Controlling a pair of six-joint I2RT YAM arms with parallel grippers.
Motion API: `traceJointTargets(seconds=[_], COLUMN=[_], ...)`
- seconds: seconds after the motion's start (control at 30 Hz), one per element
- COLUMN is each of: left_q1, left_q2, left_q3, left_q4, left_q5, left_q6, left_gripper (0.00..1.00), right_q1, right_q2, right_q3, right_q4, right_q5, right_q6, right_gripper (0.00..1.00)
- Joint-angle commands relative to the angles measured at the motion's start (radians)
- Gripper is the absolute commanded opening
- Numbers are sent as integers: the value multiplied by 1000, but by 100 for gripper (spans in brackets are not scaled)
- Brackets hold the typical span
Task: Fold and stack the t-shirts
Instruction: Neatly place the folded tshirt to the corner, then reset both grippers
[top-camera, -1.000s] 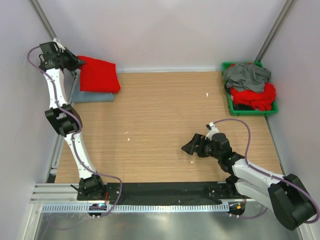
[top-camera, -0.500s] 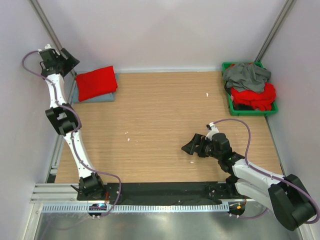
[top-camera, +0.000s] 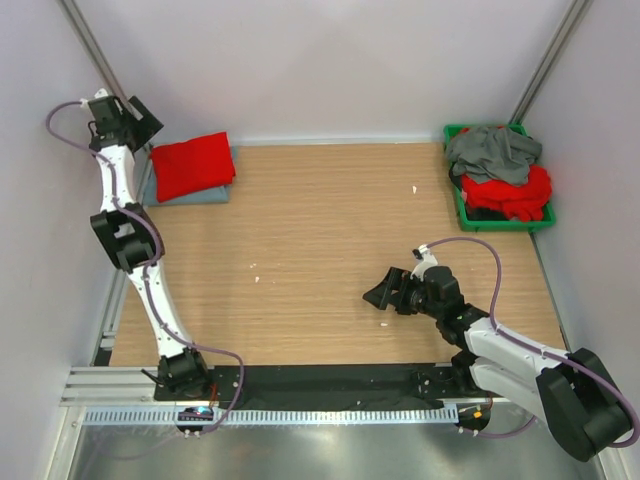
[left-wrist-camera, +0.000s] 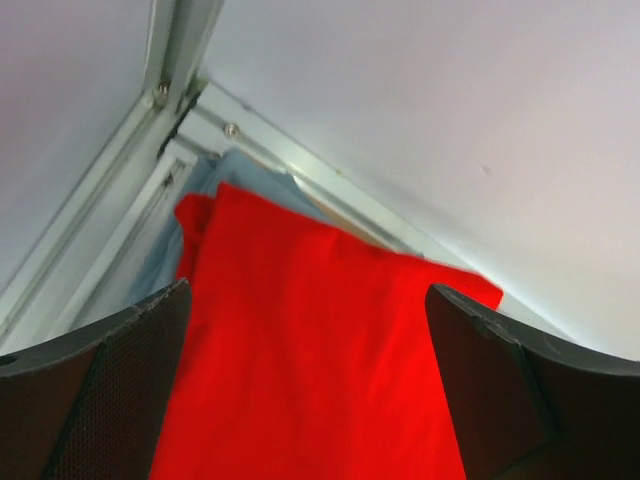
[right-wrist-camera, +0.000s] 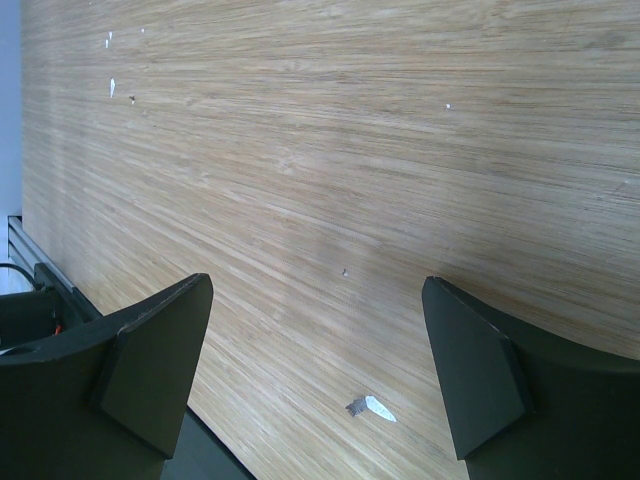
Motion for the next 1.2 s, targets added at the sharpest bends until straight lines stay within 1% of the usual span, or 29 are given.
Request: traceJointTargets(seconds=[0.0,0.07,0.1,0.13,0.17,0.2,0.23,0.3,0.4,0.47,0.53,0.57,0.6,0.63,0.67,0.7,0.77,0.8,0.87,0.9,0.97,1.0,1.03,1.07,1.1,1.13,1.17], left_q1=[-66,-114,-130,-164,-178,-190,-206,-216,-250,-267,-301,-315,-331,-347,-386,-400,-440,-465,-483,-491,-494,-497,-497,-499,-499,-499,-500], left_q2=[-238,-303,-372,-398,-427,-450,-493,-532,-587,-615,-648,-706,-734,-769,-803,-878,-960,-1057,-1156,-1240,-1316,-1348,-1416,-1449,-1487,-1521,-1597], left_q3=[-70,-184,-227,-302,-339,-403,-438,-517,-665,-704,-776,-807,-869,-900,-932,-1003,-1081,-1167,-1254,-1335,-1403,-1469,-1503,-1544,-1639,-1696,-1757], left_q4=[11,2,-5,-12,-20,-49,-58,-60,-55,-55,-64,-66,-64,-66,-66,-66,-69,-74,-74,-62,-60,-48,-37,-20,59,119,185], left_q5=[-125,-160,-194,-221,-235,-242,-233,-213,-188,-177,-176,-185,-192,-203,-211,-223,-237,-278,-312,-318,-311,-314,-320,-331,-326,-308,-321], left_q6=[54,60,60,57,47,4,-21,-70,-117,-125,-121,-113,-104,-92,-64,-53,-30,-24,-12,7,42,57,103,123,145,199,211], left_gripper=[100,100,98,97,97,94,91,88,87,87,88,90,91,92,93,95,96,97,100,100,100,100,100,100,100,100,100], right_q1=[4,3,4,4,4,4,4,6,4,4,4,4,4,4,4,3,4,4,4,4,4,4,4,4,4,4,4], right_q2=[-2,6,15,21,23,27,27,29,32,38,44,46,44,41,38,29,15,8,3,4,6,11,14,15,17,15,17], right_q3=[4,6,7,7,7,7,7,7,6,7,11,11,11,11,11,11,7,7,7,7,11,12,15,15,15,17,17], right_q4=[10,16,18,20,23,23,24,26,29,32,33,33,33,32,27,24,18,14,12,10,7,7,6,6,4,3,1], right_q5=[16,11,8,5,3,2,0,-3,-4,-6,-7,-7,-7,-7,-3,-1,3,11,13,13,11,11,11,9,11,11,9], right_q6=[2,-1,0,-1,0,0,0,-3,0,-2,-1,-2,-2,-2,-2,0,0,0,3,2,3,2,0,0,2,0,2], right_gripper=[92,92,92,92,92,92,92,92,92,92,92,92,92,92,92,92,93,93,93,93,93,93,93,93,93,93,93])
